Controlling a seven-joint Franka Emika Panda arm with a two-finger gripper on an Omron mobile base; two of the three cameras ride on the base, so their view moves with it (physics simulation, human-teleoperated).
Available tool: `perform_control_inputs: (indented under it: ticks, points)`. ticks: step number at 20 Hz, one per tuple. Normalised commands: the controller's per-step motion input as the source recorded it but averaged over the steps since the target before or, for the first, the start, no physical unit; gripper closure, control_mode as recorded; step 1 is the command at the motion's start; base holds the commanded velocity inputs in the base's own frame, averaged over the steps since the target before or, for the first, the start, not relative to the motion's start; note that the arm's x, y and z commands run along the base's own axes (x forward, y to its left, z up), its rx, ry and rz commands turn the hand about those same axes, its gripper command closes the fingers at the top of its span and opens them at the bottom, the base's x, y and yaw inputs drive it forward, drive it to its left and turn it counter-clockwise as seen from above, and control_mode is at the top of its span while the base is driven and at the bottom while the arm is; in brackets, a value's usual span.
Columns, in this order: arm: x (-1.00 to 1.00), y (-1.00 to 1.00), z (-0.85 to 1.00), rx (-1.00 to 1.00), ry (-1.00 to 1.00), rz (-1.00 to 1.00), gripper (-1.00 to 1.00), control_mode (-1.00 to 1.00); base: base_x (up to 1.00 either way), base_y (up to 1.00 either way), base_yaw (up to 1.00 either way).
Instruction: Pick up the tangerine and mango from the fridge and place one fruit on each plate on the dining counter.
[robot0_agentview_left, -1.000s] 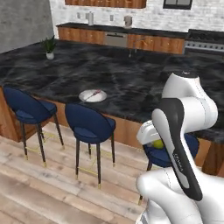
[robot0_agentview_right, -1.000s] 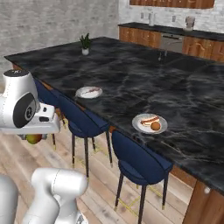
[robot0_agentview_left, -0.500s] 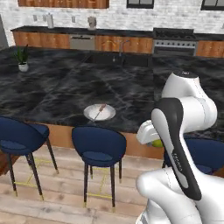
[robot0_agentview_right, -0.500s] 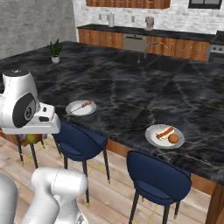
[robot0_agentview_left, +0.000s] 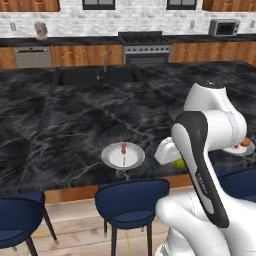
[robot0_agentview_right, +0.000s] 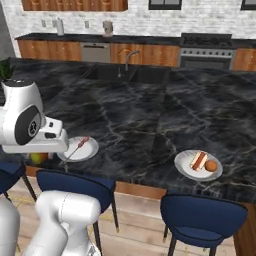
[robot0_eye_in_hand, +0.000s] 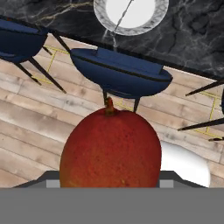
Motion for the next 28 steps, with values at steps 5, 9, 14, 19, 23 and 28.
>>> perform_control_inputs:
  ticks: [5, 9, 14, 19, 23, 28]
  points:
    - [0.00, 0.00, 0.00, 0.00, 0.00, 0.00, 1.00, 1.00, 0.24, 0.08, -0.30]
    - [0.00, 0.00, 0.00, 0.00, 0.00, 0.00, 1.00, 1.00, 0.69, 0.19, -0.18]
    - [0.00, 0.00, 0.00, 0.00, 0.00, 0.00, 1.00, 1.00, 0.49, 0.29, -0.07]
    - [0.00, 0.00, 0.00, 0.00, 0.00, 0.00, 1.00, 1.00, 0.03, 0.01, 0.00]
    - [0.99, 0.46, -0.20, 0.00, 0.06, 0.00, 1.00, -1.00, 0.00, 0.00, 0.00]
    - [1.00, 0.41, -0.75, 0.01, 0.00, 0.00, 1.00, -1.00, 0.00, 0.00, 0.00]
